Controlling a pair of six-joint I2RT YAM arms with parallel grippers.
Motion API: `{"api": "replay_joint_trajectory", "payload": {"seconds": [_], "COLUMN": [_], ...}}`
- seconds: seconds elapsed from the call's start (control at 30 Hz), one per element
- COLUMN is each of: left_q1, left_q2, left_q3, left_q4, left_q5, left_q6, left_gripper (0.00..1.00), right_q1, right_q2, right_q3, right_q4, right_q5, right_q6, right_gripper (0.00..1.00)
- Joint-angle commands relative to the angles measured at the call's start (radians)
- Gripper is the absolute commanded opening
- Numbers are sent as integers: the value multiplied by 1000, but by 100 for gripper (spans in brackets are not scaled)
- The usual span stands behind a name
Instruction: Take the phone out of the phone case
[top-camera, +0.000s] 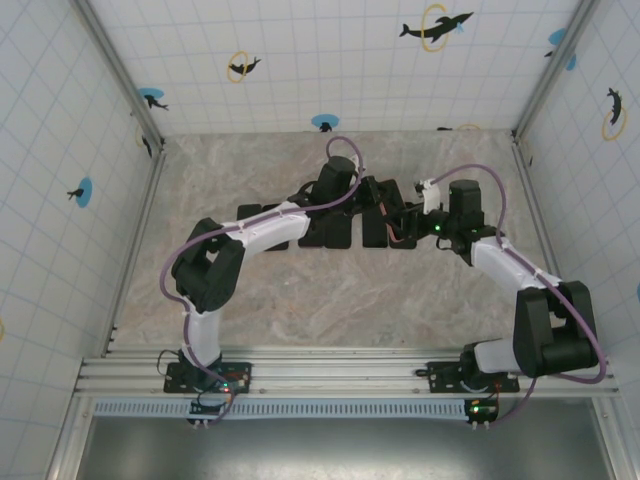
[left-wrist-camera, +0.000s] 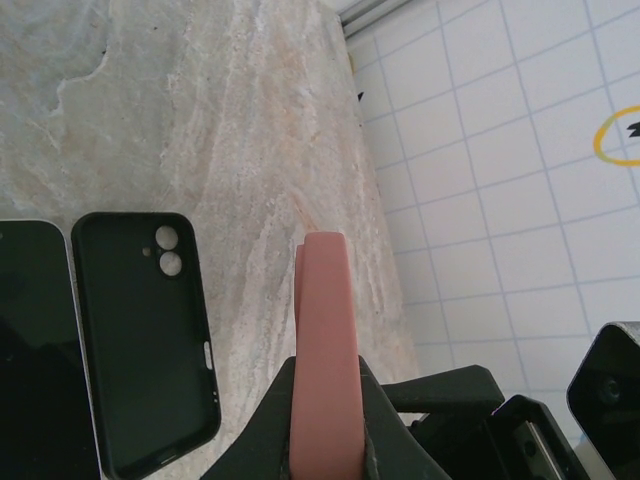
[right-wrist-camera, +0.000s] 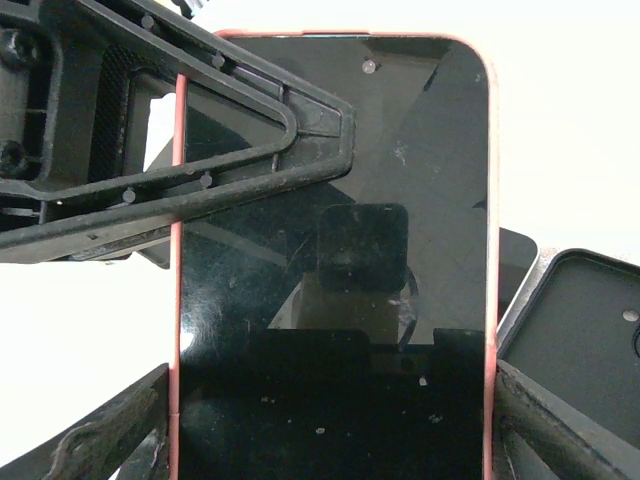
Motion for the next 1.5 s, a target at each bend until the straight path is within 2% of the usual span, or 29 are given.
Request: {"api": "replay_joint_trajectory", "payload": {"seconds": [0.0,0.1,0.3,0.57,0.73,0.9,1.1,1.23,1.47], "left_q1": [-5,-1,34,72,76,77,77,76,71], "left_q2": [-24,-34,-75,-141,-172,-196,-230,-239,-252], "left_q3": [6,-1,-59,-115,-150,-191,-234,-258,-264], "left_q4": [-9,8,111,236,338,444,496,551,572], "left_q5": [7,17,74,131,131,124,107,111,112], "left_q6": [12,-4,-86,-181,-254,-332,-366,-401,-415], "left_gripper": [12,11,12,13,13,13,12,12,12], "right_q1": [10,9,-7,-80,-2,111,155,159,169], "right_q2": [-29,-46,-145,-342,-398,-388,-336,-316,-266], "right_q3": [-13,-38,-151,-373,-479,-566,-613,-598,-542], "right_q4": [66,112,232,469,697,938,1227,1248,1235], "right_q5": [-35,-57,-73,-59,-6,126,195,230,219], "right_q6": [15,38,100,371,589,779,934,975,1010], "right_gripper": [63,77,87,87,81,65,54,50,43]}}
